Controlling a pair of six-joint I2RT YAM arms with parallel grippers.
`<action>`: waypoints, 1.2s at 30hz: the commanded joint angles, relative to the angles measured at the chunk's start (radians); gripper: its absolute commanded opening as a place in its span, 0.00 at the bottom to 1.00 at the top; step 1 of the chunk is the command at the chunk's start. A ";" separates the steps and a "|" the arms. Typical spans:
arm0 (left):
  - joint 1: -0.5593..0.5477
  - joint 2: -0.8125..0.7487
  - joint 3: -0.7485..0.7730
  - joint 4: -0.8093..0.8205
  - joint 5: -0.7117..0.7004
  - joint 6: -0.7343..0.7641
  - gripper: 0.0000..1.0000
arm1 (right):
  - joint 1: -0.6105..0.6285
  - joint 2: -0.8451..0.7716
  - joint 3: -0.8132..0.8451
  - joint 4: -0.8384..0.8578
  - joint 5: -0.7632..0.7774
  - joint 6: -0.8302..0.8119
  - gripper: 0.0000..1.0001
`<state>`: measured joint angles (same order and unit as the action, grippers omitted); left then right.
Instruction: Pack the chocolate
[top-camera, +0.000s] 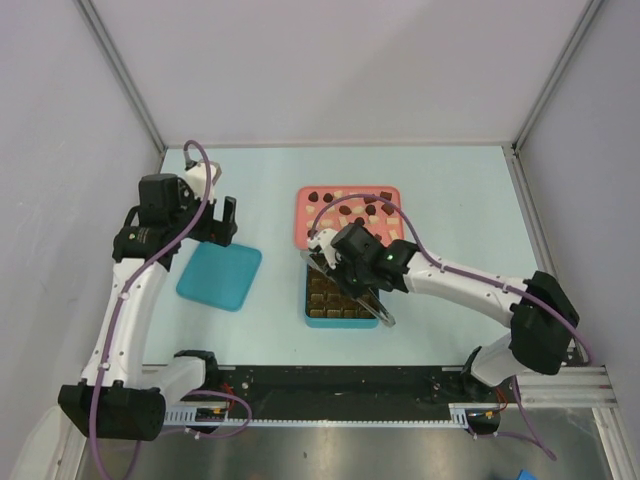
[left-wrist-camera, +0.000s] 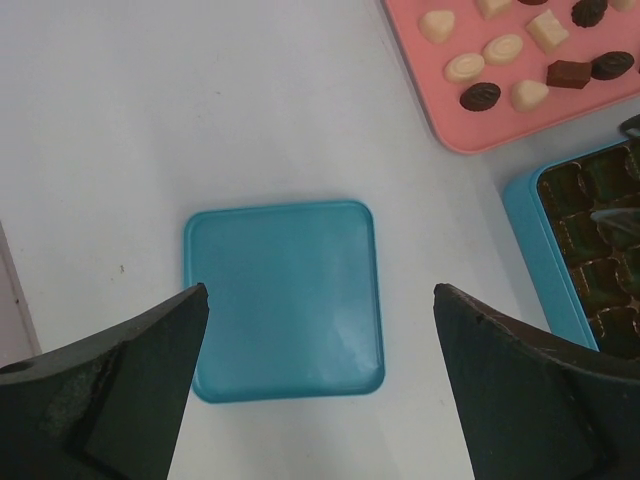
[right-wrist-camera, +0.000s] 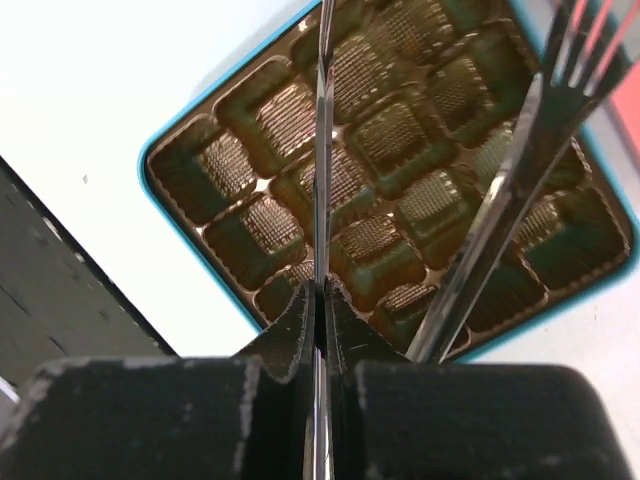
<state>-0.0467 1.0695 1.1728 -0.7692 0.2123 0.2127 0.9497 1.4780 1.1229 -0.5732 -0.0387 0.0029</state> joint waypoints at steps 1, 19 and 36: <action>0.025 -0.033 0.013 -0.004 0.015 0.024 1.00 | 0.009 0.044 0.072 -0.010 -0.013 -0.142 0.00; 0.034 -0.066 -0.051 0.005 0.196 0.146 1.00 | 0.049 0.243 0.144 0.022 -0.079 -0.256 0.06; 0.025 -0.066 -0.117 -0.073 0.510 0.497 0.93 | 0.052 -0.077 0.143 0.085 -0.006 -0.153 1.00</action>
<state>-0.0189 1.0222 1.0760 -0.7933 0.5526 0.5114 1.0023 1.5772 1.2346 -0.5526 -0.0818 -0.2089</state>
